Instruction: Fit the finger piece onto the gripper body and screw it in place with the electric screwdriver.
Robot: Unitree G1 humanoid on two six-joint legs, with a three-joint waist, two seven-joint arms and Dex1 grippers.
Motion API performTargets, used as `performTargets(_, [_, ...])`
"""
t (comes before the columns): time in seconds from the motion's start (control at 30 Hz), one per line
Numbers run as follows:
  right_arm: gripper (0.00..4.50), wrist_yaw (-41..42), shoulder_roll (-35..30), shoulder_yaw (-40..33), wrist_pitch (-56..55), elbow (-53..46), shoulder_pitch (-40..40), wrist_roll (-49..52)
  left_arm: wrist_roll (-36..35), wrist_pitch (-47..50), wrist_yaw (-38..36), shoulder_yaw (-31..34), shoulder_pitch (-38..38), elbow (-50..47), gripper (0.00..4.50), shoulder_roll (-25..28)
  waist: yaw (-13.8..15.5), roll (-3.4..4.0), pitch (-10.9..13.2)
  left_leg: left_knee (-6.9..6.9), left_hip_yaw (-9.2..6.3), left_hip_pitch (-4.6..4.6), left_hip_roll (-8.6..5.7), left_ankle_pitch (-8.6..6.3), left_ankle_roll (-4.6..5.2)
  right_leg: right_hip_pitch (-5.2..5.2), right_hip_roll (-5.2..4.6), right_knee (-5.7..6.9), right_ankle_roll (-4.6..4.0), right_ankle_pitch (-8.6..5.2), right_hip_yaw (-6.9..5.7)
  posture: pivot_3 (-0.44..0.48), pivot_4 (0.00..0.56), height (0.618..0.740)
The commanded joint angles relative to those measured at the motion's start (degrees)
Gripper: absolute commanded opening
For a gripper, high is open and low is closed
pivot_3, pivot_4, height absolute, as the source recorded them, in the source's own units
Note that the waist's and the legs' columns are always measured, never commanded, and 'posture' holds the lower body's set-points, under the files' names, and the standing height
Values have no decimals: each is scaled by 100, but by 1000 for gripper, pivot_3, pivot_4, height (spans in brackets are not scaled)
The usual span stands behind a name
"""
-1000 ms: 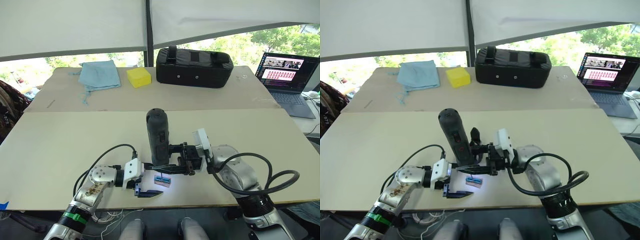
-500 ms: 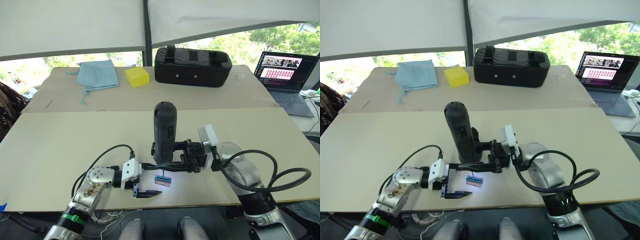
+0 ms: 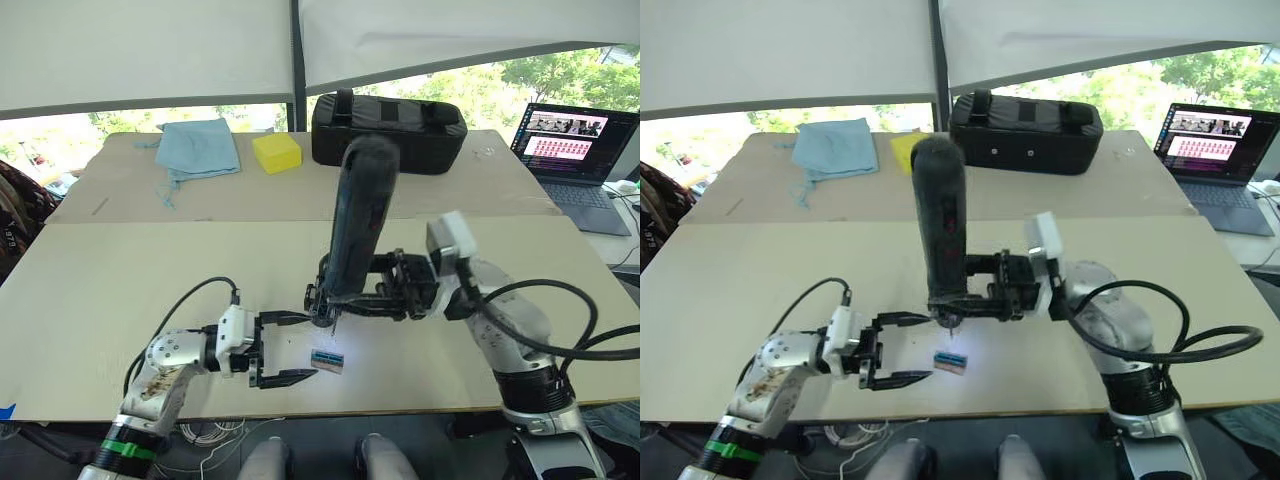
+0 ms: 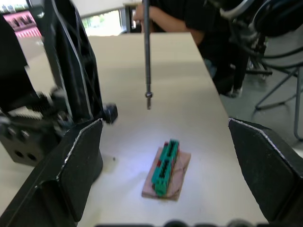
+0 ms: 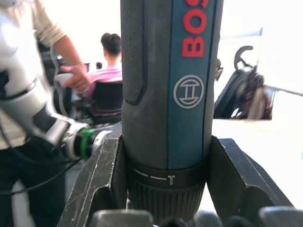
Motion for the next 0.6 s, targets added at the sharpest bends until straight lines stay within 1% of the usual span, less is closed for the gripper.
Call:
performTargets(0.03, [1903,-124,-78,-353,122,-339,-210,393,-402,253,173,357,97,-510,4452,113,-1,0,0,0,0,-1,1,0,0,-1,1,-1,0,0,0,0,150,740])
performTargets(0.17, [1903,-170,-227,-541,233,-365,-312,520,-711,584,290,754,432,-834,4452,352,-4,0,1,0,1,0,3,0,0,-1,2,-2,0,0,0,0,150,740])
performTargets(0.33, [1903,-171,-466,-733,315,-346,-387,651,-882,786,295,1280,970,-790,4452,677,-7,2,5,-1,5,-1,6,0,0,-2,4,-3,-1,-1,-1,0,150,740])
performTargets(0.4, [1903,-165,-550,-807,357,-349,-392,684,-757,658,302,1462,1127,-625,4452,743,-6,1,5,-1,7,-1,7,0,0,-2,4,-4,-1,-1,-1,0,150,740])
performTargets(0.47, [1903,-150,-606,-857,392,-352,-387,696,-539,523,344,1513,1214,-430,4452,765,-3,2,5,-1,10,0,8,0,0,-1,4,-6,-1,-1,-1,0,150,740])
performTargets(0.6, [1903,-158,-675,-884,417,-367,-382,740,-75,497,646,1225,1020,-213,4452,642,18,0,7,0,23,-2,6,0,0,1,3,-10,0,-1,-1,0,150,740])
